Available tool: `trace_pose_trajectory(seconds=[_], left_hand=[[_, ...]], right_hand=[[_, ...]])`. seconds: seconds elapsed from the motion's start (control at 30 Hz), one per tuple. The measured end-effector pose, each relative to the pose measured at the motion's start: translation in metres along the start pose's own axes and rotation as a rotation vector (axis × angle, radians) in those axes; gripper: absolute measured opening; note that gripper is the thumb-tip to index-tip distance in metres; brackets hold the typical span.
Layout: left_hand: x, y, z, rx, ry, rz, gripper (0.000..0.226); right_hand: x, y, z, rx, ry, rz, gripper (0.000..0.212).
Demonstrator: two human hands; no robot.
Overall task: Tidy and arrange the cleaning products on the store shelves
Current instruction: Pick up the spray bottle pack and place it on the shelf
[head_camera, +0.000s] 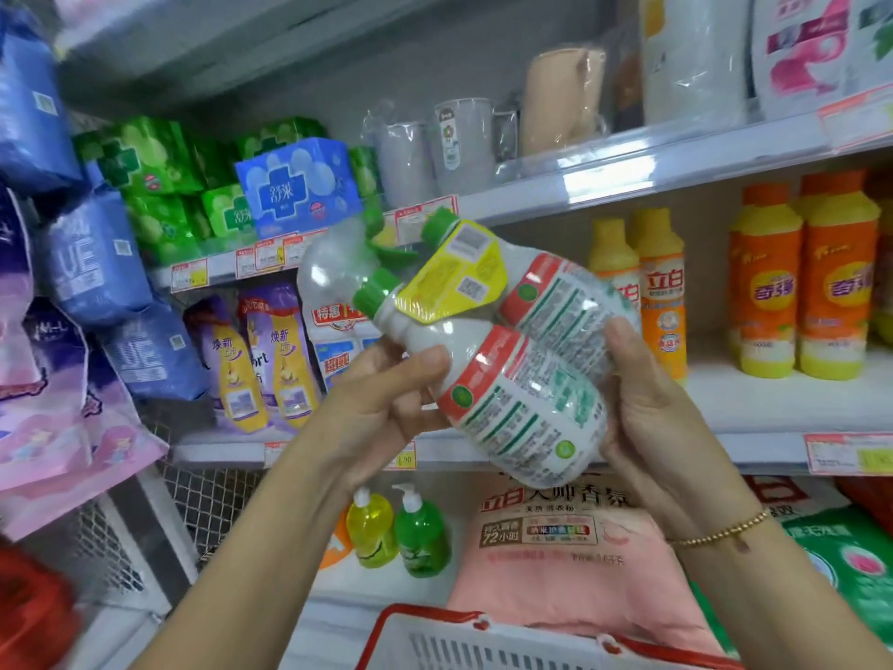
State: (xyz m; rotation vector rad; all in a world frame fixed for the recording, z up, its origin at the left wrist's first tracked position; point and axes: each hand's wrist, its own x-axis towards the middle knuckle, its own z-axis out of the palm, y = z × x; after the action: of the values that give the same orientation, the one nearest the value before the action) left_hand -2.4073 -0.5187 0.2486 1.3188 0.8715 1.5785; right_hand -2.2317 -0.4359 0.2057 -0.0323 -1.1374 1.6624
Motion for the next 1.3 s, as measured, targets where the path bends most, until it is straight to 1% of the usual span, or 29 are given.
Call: trace_pose_trajectory(seconds=[0.07, 0.1, 0.13, 0.17, 0.2, 0.23, 0.27, 0.3, 0.37, 0.4, 0.47, 0.5, 0.57, 0.63, 0.67, 0.73, 0.83, 0.87, 0.9, 0.93, 1.0, 1.03, 1.07, 1.13, 1.2, 1.23, 1.3], left_hand=[[0.002, -0.008, 0.005, 0.040, 0.106, -0.015, 0.046], [0.003, -0.013, 0.008, 0.046, 0.154, -0.022, 0.045], [0.003, -0.017, 0.010, 0.039, 0.201, -0.032, 0.051], [0.004, -0.020, 0.011, 0.037, 0.245, -0.035, 0.051], [0.004, -0.022, 0.012, 0.049, 0.277, -0.032, 0.043], [0.005, -0.025, 0.011, 0.072, 0.303, -0.029, 0.031], [0.005, -0.027, 0.014, 0.087, 0.330, -0.041, 0.019], [0.005, -0.029, 0.015, 0.087, 0.366, -0.059, 0.010], [0.003, -0.034, 0.020, 0.061, 0.413, -0.099, 0.004], [0.002, -0.035, 0.022, 0.048, 0.427, -0.117, 0.004], [0.001, -0.035, 0.024, 0.052, 0.437, -0.130, 0.007], [0.001, -0.034, 0.023, 0.070, 0.419, -0.127, 0.010], [0.000, -0.029, 0.025, 0.101, 0.343, -0.119, 0.017], [-0.002, -0.025, 0.024, 0.133, 0.257, -0.112, 0.035], [-0.003, -0.021, 0.023, 0.155, 0.233, -0.109, 0.048], [-0.005, -0.015, 0.015, 0.223, 0.209, -0.114, 0.067], [-0.003, -0.007, -0.010, 0.412, 0.270, -0.130, 0.089], [-0.003, -0.005, -0.018, 0.443, 0.275, -0.177, 0.098], [-0.004, -0.004, -0.025, 0.409, 0.243, -0.245, 0.100], [-0.004, -0.004, -0.031, 0.336, 0.196, -0.314, 0.095], [-0.004, -0.007, -0.041, 0.260, 0.111, -0.378, 0.080], [-0.003, -0.010, -0.044, 0.258, 0.099, -0.386, 0.076], [-0.002, -0.013, -0.047, 0.238, 0.107, -0.404, 0.074], [-0.002, -0.018, -0.055, 0.140, 0.119, -0.454, 0.073], [-0.003, -0.019, -0.058, 0.080, 0.137, -0.501, 0.080], [-0.003, -0.019, -0.057, 0.087, 0.153, -0.520, 0.075], [-0.004, -0.020, -0.052, 0.127, 0.212, -0.517, 0.047]], right_hand=[[0.003, -0.002, -0.005, -0.131, 0.037, -0.005, 0.047], [0.003, -0.005, -0.006, -0.254, 0.068, -0.016, 0.046], [0.002, -0.010, -0.006, -0.445, 0.086, -0.057, 0.043], [-0.002, -0.018, -0.003, -0.719, 0.098, -0.129, 0.038], [-0.007, -0.023, -0.002, -1.055, 0.111, -0.202, 0.036], [-0.013, -0.027, 0.002, -1.354, 0.109, -0.244, 0.037], [-0.020, -0.025, 0.008, -1.542, 0.085, -0.220, 0.047], [-0.028, -0.019, 0.017, -1.653, 0.059, -0.173, 0.065], [-0.039, 0.007, 0.033, -1.824, 0.027, -0.165, 0.096], [-0.041, 0.021, 0.035, -1.879, 0.023, -0.179, 0.105], [-0.035, 0.041, 0.029, -1.935, 0.096, -0.282, 0.105], [-0.031, 0.043, 0.025, -1.911, 0.113, -0.317, 0.104], [-0.028, 0.033, 0.020, -1.778, 0.121, -0.348, 0.104], [-0.028, 0.018, 0.012, -1.619, 0.136, -0.347, 0.095], [-0.026, 0.009, 0.009, -1.498, 0.121, -0.302, 0.089], [-0.023, -0.005, 0.000, -1.147, 0.094, -0.156, 0.079], [-0.019, -0.011, -0.018, -0.631, 0.081, 0.184, 0.071], [-0.018, -0.010, -0.021, -0.503, 0.081, 0.297, 0.070], [-0.019, -0.008, -0.021, -0.411, 0.068, 0.389, 0.068], [-0.020, -0.006, -0.020, -0.349, 0.044, 0.456, 0.062], [-0.024, -0.003, -0.016, -0.269, 0.034, 0.543, 0.039], [-0.025, -0.002, -0.013, -0.228, 0.052, 0.579, 0.029], [-0.027, -0.002, -0.010, -0.189, 0.074, 0.615, 0.023], [-0.028, 0.000, -0.009, -0.160, 0.097, 0.665, 0.022], [-0.031, 0.000, -0.008, -0.162, 0.080, 0.692, 0.023], [-0.032, -0.001, -0.009, -0.161, 0.064, 0.707, 0.026], [-0.035, -0.002, -0.012, -0.155, 0.037, 0.730, 0.034]])
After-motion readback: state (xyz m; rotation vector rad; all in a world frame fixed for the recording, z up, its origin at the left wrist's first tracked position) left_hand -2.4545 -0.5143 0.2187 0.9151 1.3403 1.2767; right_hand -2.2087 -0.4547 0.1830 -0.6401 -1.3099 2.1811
